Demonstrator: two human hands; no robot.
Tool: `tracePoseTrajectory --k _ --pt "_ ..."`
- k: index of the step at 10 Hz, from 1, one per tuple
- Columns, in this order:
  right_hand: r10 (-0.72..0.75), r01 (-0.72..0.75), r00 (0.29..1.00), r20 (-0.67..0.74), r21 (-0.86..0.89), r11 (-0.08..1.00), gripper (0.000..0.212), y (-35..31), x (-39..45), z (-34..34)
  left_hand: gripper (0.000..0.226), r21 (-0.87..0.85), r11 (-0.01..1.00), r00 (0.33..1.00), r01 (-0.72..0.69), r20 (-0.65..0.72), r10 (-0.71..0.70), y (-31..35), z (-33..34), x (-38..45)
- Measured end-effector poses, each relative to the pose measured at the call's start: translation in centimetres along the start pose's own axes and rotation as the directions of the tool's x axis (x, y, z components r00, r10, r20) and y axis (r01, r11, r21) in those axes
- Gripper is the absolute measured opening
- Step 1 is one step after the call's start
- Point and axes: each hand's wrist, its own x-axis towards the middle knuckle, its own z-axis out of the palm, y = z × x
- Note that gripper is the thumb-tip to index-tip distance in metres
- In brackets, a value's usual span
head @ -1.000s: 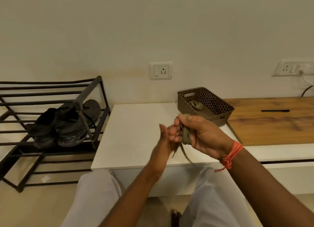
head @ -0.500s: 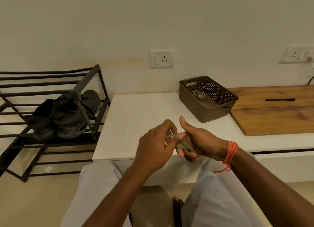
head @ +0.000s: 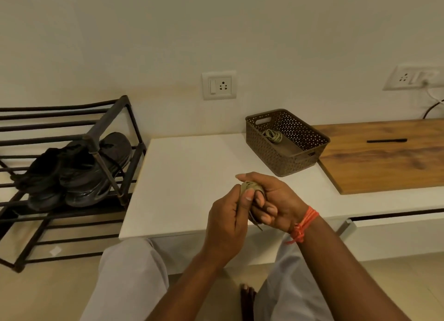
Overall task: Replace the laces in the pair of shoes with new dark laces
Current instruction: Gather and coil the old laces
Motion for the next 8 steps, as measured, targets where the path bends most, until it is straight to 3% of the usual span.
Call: tracePoseTrajectory --k 1,2,3,4,5,6,7,8 --pt "-0.329 0.229 0.853 -0.405 -0.278 0.933 0.049 0.1 1.1 0.4 0.032 0.097 0.992 0.996 -0.087 -0.004 0.088 -0.5 0.9 0.7" --pt "-0.481 0.419 0.649 -0.589 -0.251 0.873 0.034 -0.5 2.3 0.2 0.033 0.164 0.978 0.992 -0.128 0.041 0.123 -0.2 1.9 2.5" --pt "-0.418 0.392 0.734 -0.535 -0.169 0.904 0.032 -2.2 2.5 -1.1 0.036 0.106 0.994 0.998 -0.006 0.069 -0.002 -0.8 2.0 6.6" --pt "-0.408 0.32 0.841 -0.355 -0.28 0.905 0.045 -5.2 2.2 -4.1 0.039 0.05 0.991 0.973 0.124 0.19 -0.131 -1.8 2.7 11.6" --pt "-0.422 0.293 0.844 -0.33 -0.375 0.879 0.039 -8.3 3.6 -9.2 0.042 0.065 0.942 0.847 0.33 0.421 -0.326 -3.8 5.0 18.1" --pt "-0.435 0.159 0.761 -0.482 -0.512 0.844 0.031 -11.4 6.6 -14.4 0.047 0.13 0.886 0.702 0.445 0.563 -0.436 -6.5 7.8 25.4" --pt "-0.375 -0.083 0.709 -0.598 -0.599 0.797 0.022 -14.4 9.7 -19.0 0.048 0.283 0.835 0.543 0.472 0.653 -0.528 -8.9 11.0 30.5" --pt "-0.288 -0.379 0.695 -0.659 -0.676 0.632 0.016 -15.3 11.8 -21.3 0.048 0.467 0.774 0.406 0.427 0.666 -0.626 -9.3 12.5 32.5"
